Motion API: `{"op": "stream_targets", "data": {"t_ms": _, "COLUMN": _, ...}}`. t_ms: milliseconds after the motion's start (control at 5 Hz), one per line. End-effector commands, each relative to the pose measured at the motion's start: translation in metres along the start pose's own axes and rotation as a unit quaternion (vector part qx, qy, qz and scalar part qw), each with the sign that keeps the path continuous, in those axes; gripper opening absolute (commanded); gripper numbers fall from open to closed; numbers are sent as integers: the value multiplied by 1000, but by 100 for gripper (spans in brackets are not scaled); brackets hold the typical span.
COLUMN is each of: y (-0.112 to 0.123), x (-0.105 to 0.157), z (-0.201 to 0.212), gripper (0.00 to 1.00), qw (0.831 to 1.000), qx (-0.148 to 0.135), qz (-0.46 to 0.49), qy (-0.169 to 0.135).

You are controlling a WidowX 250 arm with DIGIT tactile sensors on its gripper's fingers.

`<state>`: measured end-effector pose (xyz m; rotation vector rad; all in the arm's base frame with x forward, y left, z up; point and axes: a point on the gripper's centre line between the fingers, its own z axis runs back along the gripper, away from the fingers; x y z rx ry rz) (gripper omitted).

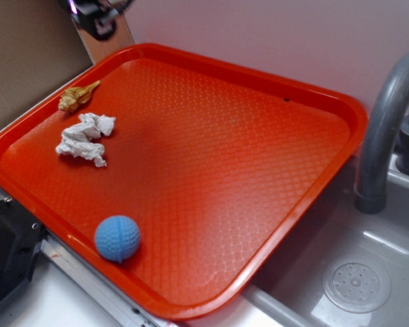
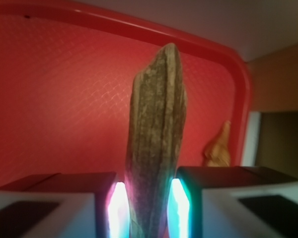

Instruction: Grab the wood chip.

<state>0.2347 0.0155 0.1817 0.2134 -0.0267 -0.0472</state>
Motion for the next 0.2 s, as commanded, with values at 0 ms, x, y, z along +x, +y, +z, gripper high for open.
{"op": "stream_targets", "data": {"t_ms": 0, "y": 3, "x": -17, "z": 39, "gripper": 0, "qw": 995, "qx": -76, "qz": 5, "qy": -59}}
